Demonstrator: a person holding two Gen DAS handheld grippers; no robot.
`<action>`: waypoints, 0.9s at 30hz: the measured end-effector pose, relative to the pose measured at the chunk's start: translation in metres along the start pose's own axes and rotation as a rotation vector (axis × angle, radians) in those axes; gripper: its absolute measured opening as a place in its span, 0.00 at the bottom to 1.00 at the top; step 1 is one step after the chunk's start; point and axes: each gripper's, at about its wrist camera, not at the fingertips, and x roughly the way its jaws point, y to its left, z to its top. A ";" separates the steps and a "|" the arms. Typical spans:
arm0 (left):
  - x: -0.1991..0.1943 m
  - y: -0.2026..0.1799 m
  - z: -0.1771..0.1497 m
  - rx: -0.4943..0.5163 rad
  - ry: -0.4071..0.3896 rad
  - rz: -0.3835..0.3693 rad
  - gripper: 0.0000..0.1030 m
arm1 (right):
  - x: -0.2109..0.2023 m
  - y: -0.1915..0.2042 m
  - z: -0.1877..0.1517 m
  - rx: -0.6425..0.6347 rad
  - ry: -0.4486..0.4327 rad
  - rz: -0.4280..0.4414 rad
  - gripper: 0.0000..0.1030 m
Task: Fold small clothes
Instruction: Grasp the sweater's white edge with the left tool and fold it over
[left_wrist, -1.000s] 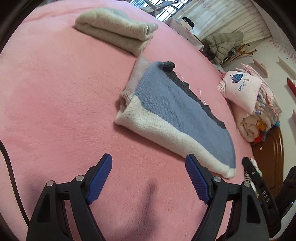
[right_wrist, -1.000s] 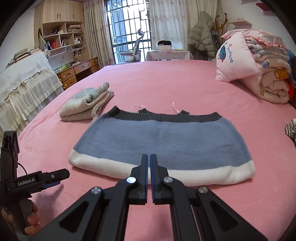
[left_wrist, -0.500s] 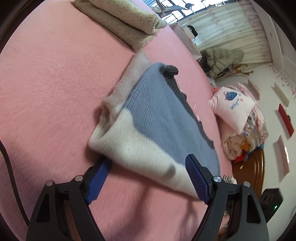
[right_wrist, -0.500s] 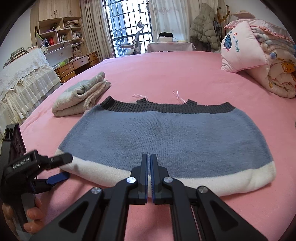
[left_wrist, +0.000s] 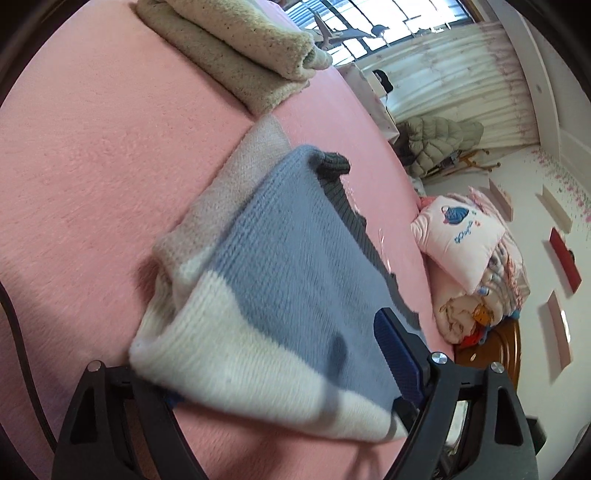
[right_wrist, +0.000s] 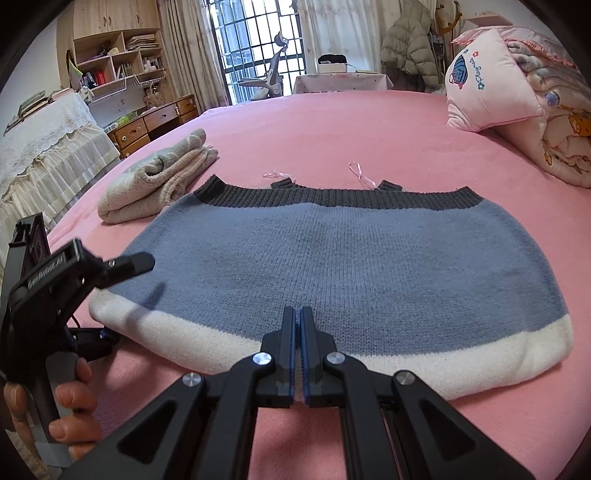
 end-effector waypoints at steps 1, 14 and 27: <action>0.001 0.000 0.001 -0.006 -0.004 -0.002 0.82 | 0.000 0.000 0.000 0.000 -0.001 0.000 0.02; 0.000 -0.035 0.006 0.130 -0.059 0.018 0.24 | 0.024 0.005 -0.007 -0.006 0.046 -0.008 0.02; -0.015 -0.160 -0.029 0.413 -0.110 -0.064 0.22 | 0.021 -0.023 -0.012 0.175 0.065 0.136 0.02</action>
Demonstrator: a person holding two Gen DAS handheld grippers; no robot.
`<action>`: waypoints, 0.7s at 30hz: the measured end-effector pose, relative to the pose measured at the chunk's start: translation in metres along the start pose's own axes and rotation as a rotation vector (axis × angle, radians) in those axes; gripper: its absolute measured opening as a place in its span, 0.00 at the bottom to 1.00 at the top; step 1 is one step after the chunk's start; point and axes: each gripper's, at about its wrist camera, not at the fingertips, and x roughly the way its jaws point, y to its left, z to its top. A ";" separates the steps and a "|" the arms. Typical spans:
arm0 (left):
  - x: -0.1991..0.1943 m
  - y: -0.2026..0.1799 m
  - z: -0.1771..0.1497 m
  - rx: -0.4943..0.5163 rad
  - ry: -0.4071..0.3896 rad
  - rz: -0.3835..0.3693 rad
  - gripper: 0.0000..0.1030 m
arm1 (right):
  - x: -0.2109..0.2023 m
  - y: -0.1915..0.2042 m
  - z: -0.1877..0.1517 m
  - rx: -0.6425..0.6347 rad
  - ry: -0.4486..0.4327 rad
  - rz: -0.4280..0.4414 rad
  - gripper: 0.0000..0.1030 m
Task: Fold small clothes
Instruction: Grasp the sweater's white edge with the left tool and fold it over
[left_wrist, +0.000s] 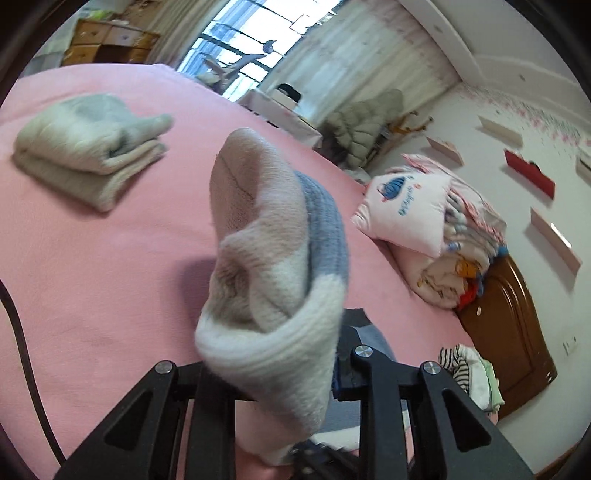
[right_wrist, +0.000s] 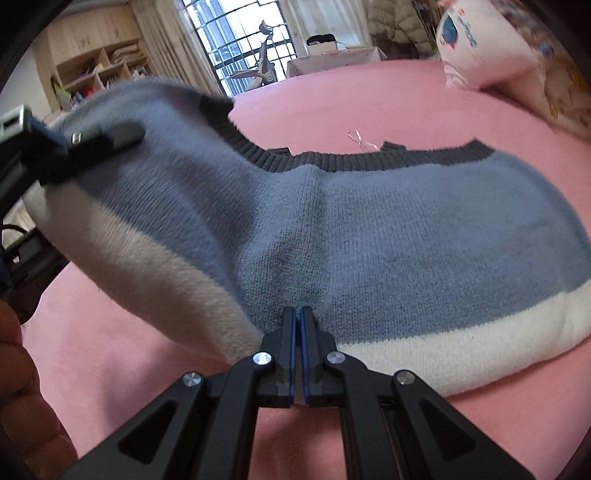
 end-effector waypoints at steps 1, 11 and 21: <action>0.003 -0.009 0.001 0.009 0.005 -0.005 0.22 | -0.002 -0.004 -0.001 0.021 0.003 0.018 0.02; 0.053 -0.105 -0.026 0.162 0.094 -0.027 0.22 | -0.049 -0.061 0.003 0.166 -0.035 -0.023 0.01; 0.126 -0.159 -0.095 0.250 0.291 0.018 0.22 | -0.100 -0.132 0.005 0.295 -0.144 -0.201 0.02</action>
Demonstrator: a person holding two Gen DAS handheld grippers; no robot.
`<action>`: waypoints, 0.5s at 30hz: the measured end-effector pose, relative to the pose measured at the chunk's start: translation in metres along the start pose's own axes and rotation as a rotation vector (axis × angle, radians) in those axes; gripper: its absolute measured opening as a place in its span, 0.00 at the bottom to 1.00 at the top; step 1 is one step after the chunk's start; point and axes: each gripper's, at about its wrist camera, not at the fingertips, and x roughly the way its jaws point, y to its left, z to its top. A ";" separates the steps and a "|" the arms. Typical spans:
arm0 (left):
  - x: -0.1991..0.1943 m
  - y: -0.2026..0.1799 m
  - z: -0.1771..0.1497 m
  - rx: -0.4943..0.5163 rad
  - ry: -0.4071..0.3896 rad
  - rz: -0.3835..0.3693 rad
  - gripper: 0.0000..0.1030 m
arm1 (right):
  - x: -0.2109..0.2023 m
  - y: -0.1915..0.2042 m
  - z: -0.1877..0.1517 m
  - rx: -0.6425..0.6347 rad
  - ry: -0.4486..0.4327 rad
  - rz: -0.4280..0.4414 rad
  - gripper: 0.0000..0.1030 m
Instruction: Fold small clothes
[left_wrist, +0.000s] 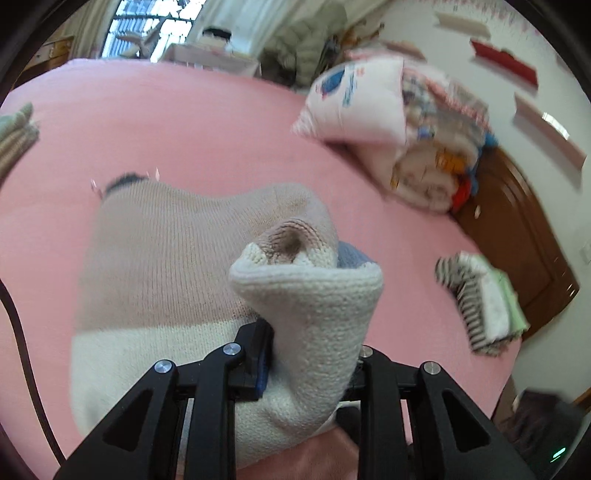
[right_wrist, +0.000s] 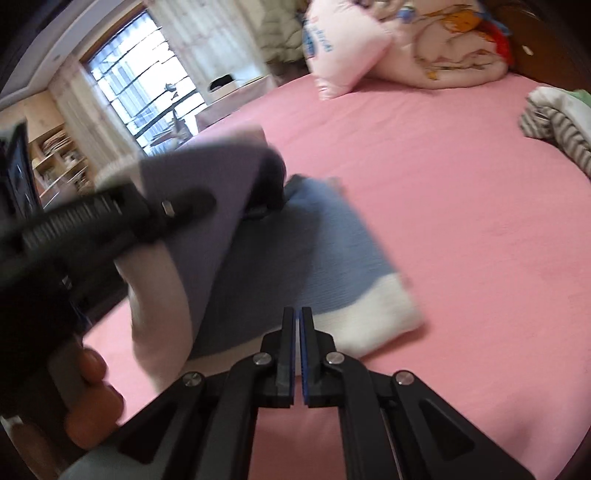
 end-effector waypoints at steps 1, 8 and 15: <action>0.006 -0.003 -0.005 0.010 0.011 0.014 0.22 | 0.001 -0.005 0.000 0.012 0.003 -0.004 0.02; 0.011 -0.016 -0.022 0.061 0.036 0.013 0.56 | 0.013 -0.026 0.002 0.054 0.045 -0.006 0.02; -0.032 -0.019 -0.016 0.023 0.024 -0.048 0.71 | 0.007 -0.033 0.012 0.047 0.035 0.017 0.02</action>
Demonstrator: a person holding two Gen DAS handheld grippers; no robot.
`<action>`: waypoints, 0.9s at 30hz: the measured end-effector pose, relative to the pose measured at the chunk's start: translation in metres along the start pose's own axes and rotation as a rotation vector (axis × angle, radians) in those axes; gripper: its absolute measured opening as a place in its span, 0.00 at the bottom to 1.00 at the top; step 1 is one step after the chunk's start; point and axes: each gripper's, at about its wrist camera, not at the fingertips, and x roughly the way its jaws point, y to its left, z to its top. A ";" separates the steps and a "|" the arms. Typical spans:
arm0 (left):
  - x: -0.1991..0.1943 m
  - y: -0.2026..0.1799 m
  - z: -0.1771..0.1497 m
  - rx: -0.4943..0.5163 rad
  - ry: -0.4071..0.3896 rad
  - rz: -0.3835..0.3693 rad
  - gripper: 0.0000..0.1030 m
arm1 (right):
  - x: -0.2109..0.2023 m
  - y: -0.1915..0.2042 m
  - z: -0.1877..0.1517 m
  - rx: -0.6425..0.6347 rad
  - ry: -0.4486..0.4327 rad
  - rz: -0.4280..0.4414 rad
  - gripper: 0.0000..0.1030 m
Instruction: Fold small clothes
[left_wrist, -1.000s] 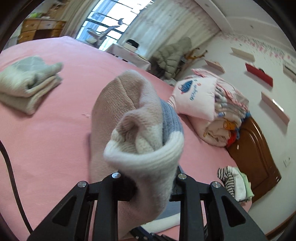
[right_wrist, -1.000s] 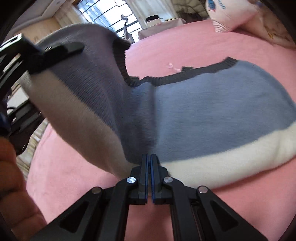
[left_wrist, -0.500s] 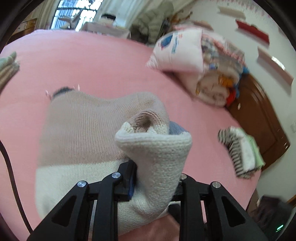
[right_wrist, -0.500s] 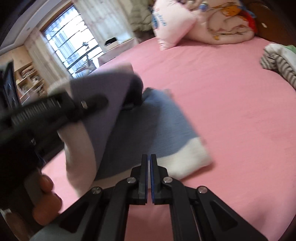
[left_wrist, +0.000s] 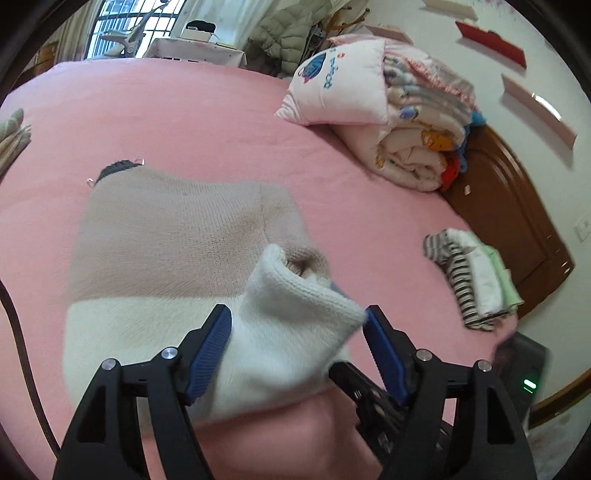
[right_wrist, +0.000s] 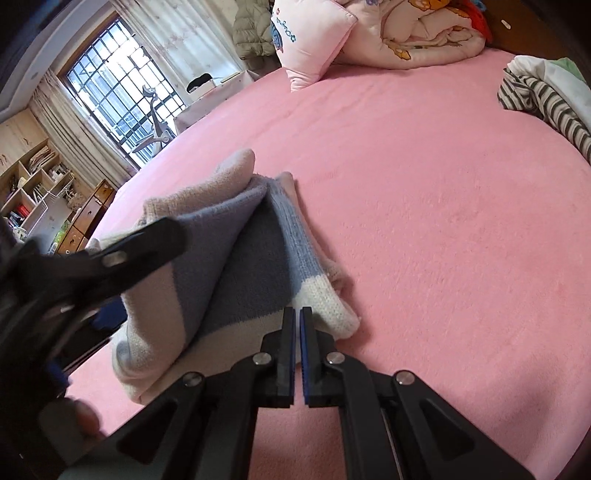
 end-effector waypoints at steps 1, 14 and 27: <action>-0.008 0.000 0.001 -0.005 -0.007 -0.013 0.71 | -0.002 -0.003 0.001 0.001 -0.001 0.002 0.02; 0.000 0.027 0.011 -0.096 -0.056 0.039 0.75 | -0.028 0.028 0.078 -0.109 -0.022 0.159 0.02; 0.062 0.001 -0.010 0.001 -0.025 0.066 0.75 | 0.114 0.038 0.142 -0.254 0.312 0.113 0.00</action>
